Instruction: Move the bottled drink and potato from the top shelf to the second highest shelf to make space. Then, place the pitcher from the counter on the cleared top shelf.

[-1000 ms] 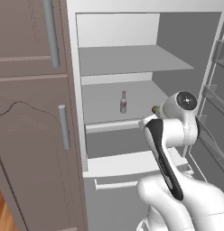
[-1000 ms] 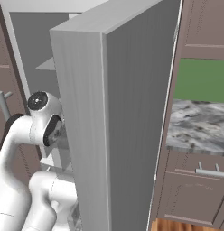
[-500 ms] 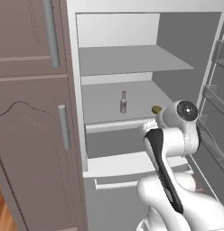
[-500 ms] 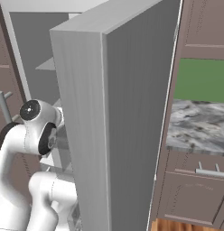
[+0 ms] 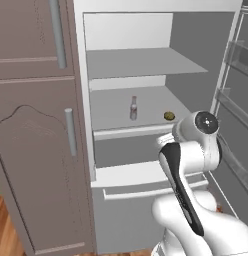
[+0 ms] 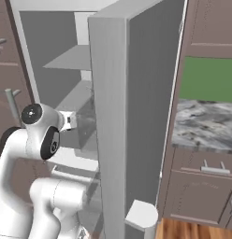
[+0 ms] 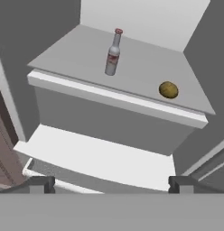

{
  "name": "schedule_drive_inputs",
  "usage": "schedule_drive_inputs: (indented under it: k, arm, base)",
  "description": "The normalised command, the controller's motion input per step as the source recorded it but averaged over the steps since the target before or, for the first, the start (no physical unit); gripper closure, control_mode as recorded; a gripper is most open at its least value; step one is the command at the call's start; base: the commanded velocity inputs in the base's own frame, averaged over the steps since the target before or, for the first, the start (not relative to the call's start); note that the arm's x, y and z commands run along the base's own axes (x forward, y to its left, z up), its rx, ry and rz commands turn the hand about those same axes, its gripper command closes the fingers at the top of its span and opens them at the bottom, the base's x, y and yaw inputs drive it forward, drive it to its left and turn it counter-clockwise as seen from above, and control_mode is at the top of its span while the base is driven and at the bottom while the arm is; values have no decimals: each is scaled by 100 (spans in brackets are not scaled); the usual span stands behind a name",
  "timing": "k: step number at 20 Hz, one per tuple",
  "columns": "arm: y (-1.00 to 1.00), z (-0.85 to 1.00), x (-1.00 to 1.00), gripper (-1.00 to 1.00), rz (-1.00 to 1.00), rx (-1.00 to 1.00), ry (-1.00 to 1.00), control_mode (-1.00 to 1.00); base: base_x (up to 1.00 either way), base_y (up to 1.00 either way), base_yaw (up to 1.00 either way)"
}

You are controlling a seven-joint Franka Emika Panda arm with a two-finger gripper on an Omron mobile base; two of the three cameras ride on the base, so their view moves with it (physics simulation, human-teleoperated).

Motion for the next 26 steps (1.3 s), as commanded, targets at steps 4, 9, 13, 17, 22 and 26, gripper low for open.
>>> schedule_drive_inputs:
  k: [4,9,13,17,22,26]
  arm:
    - [0,0,0,-100,0,0,0,100]
    - [0,0,0,-100,0,0,0,100]
    - [0,0,0,-100,0,0,0,100]
    - [0,0,0,-100,0,0,0,100]
    - [0,0,0,-100,0,0,0,100]
    - [0,0,0,-100,0,0,0,100]
  base:
    - [-100,31,-12]
    - [-83,73,-31]
    - [-48,96,-49]
    - [-32,92,-57]
    - [-22,19,-60]
    - [-2,-37,-55]
